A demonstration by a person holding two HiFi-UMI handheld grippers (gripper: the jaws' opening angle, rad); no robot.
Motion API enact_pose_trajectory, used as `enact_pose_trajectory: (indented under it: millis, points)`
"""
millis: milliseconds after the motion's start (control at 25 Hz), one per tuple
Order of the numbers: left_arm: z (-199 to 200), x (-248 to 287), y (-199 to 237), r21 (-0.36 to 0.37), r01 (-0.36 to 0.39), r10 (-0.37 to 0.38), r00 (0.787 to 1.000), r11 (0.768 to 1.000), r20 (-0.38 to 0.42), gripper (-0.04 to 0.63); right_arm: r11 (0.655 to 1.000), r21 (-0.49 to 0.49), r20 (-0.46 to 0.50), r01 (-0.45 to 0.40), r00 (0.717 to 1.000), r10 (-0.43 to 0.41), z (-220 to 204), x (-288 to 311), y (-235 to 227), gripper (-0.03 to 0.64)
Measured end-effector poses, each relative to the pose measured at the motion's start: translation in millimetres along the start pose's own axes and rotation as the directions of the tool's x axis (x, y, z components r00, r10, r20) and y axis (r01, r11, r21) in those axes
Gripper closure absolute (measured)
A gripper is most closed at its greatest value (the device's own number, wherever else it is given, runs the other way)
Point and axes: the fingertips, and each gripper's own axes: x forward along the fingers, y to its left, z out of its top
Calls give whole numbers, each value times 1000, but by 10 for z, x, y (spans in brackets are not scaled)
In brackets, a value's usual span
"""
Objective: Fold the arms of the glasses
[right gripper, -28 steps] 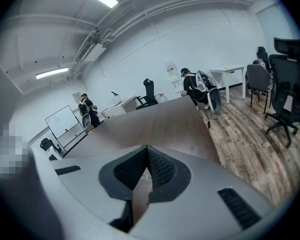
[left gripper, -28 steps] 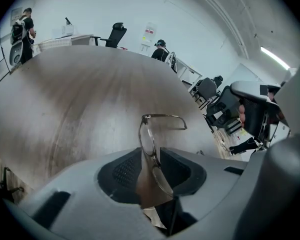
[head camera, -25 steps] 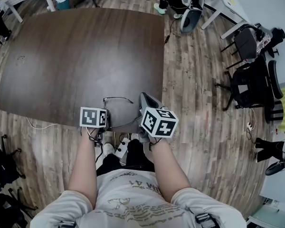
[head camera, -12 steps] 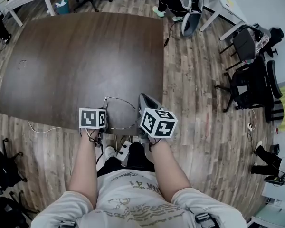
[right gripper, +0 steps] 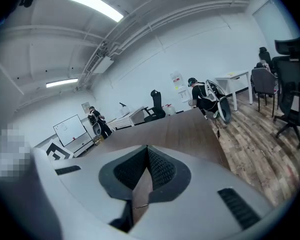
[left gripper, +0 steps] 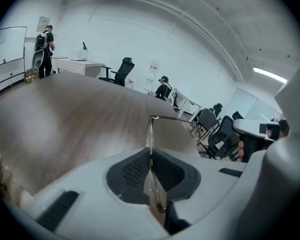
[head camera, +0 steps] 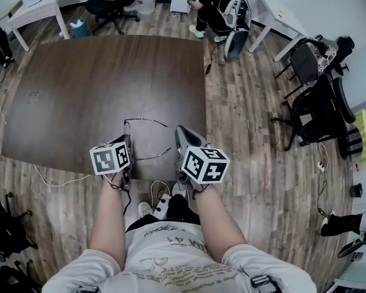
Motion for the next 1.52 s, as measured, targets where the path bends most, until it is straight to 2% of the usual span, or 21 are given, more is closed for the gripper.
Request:
enact_pose_trajectory:
  millis: [120, 280, 400, 560, 640, 840, 1120, 1320, 1520]
  points:
    - [151, -159, 59, -44, -18, 21, 997, 999, 72, 563, 999, 0, 33, -50, 998, 50, 49, -94, 143, 604]
    - [273, -387, 180, -155, -28, 51, 987, 988, 151, 565, 986, -2, 39, -164, 986, 164, 18, -196, 428, 604]
    - [377, -522, 272, -255, 6, 47, 978, 967, 202, 565, 965, -1, 29, -264, 964, 263, -27, -231, 696, 603]
    - [475, -684, 369, -355, 75, 23, 964, 932, 265, 565, 942, -38, -5, -334, 942, 334, -136, -262, 983, 595]
    - [500, -745, 394, -374, 100, 11, 959, 922, 283, 565, 929, -55, -31, -366, 931, 365, -190, -261, 1109, 529]
    - [498, -854, 319, -382, 160, -34, 948, 910, 316, 565, 930, -62, -42, -362, 932, 360, -260, -273, 1216, 522]
    - [612, -1071, 42, -317, 267, -136, 915, 910, 379, 565, 938, -46, -17, -343, 939, 342, -206, -320, 1298, 533]
    - [642, -1205, -91, -271, 306, -183, 899, 913, 397, 565, 930, -96, 40, -354, 932, 359, -91, -453, 1472, 578]
    - [667, -1295, -153, -222, 318, -208, 888, 922, 410, 565, 927, -125, 51, -353, 931, 361, -57, -505, 1556, 584]
